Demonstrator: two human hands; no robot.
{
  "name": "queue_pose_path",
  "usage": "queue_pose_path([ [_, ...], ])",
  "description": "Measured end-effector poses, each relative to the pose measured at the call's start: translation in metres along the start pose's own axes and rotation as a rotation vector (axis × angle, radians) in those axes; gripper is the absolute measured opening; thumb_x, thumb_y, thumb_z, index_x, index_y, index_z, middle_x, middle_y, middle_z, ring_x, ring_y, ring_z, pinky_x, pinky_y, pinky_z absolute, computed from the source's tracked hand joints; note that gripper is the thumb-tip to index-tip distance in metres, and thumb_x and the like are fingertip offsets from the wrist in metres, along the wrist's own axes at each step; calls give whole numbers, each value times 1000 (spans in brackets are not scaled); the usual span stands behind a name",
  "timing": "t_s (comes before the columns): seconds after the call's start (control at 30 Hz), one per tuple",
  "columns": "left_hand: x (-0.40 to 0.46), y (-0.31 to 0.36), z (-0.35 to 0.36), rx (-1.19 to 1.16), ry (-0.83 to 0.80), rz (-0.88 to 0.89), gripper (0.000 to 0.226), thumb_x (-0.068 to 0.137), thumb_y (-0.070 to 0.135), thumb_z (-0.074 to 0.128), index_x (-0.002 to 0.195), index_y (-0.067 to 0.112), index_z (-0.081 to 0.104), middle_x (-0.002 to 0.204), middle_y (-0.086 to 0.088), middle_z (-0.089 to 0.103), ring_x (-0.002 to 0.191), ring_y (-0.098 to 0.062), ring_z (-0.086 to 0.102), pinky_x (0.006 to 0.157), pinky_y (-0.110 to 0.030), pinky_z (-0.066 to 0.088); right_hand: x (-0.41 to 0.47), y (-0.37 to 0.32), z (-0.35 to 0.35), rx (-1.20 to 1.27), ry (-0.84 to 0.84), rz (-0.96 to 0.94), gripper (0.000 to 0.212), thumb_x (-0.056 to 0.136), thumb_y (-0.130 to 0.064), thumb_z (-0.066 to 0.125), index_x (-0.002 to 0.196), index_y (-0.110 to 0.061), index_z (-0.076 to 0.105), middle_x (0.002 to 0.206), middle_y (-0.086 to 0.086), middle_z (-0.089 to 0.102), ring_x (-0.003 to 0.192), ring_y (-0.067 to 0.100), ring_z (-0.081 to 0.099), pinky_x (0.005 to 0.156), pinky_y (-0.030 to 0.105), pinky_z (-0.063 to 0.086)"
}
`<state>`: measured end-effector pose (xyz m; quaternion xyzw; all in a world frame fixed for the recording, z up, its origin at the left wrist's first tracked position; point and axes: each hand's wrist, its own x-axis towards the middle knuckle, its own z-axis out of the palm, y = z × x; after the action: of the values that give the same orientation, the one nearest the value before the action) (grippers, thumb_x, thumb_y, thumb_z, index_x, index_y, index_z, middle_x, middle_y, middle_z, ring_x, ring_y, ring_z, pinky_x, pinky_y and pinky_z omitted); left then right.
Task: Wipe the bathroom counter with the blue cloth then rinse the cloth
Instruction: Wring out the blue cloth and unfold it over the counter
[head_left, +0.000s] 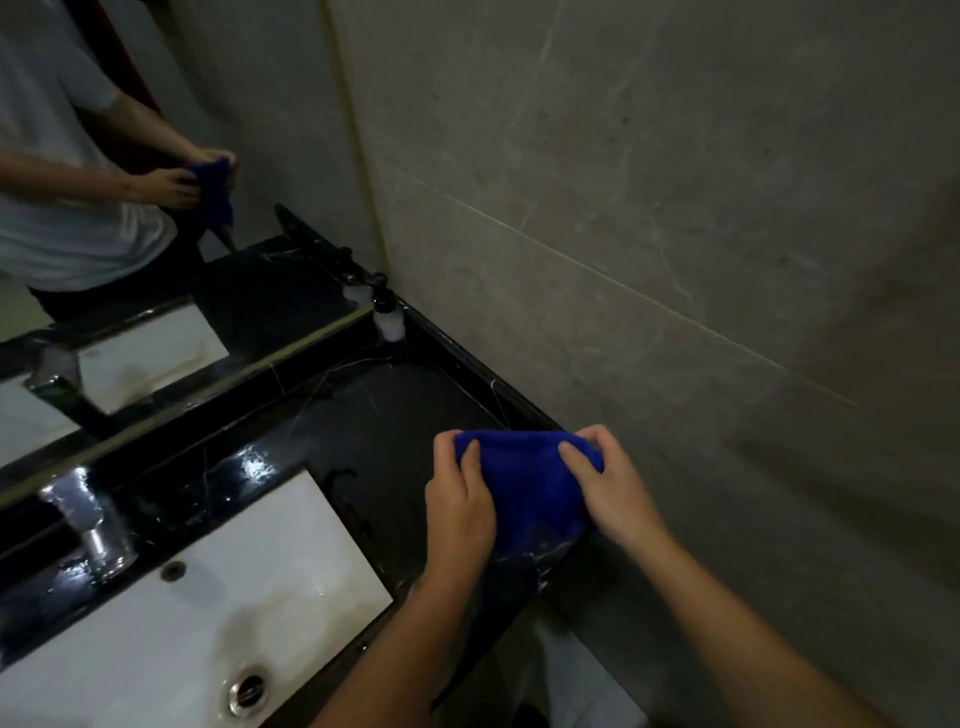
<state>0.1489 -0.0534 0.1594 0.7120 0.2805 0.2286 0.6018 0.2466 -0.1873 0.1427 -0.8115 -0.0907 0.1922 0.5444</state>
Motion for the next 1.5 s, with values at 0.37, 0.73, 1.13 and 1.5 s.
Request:
queue_pose_path([
  [0.37,4,-71,35,-527,69,-796,60,100,5,58,150,34,40,136,-11,54,107,-30,65,78,-46,62,12,87,14,702,-414,662,86,79,-14,76,151,-33,34,134,13,61,109,30,71,79,43,60],
  [0.73,-6,-107,35,171,-32,-438,40,108,21,42,141,45,43,123,22,54,93,12,60,92,-11,47,50,97,18,-307,-268,81,52,98,-18,61,142,-40,44,137,-1,57,122,19,59,103,39,50],
  [1.13,15,-163,67,763,107,-196,63,85,15,70,144,17,47,157,-13,32,146,-30,22,118,-51,26,84,125,63,-981,-95,-567,62,83,-20,59,143,-10,47,153,19,43,140,37,42,109,51,41],
  [1.5,18,-206,50,1076,-393,61,62,106,50,21,162,28,3,169,0,-9,156,-25,-16,125,-51,-7,94,161,62,-1078,-429,-396,70,98,-55,17,161,-30,-1,169,3,-9,155,19,-14,123,40,-10],
])
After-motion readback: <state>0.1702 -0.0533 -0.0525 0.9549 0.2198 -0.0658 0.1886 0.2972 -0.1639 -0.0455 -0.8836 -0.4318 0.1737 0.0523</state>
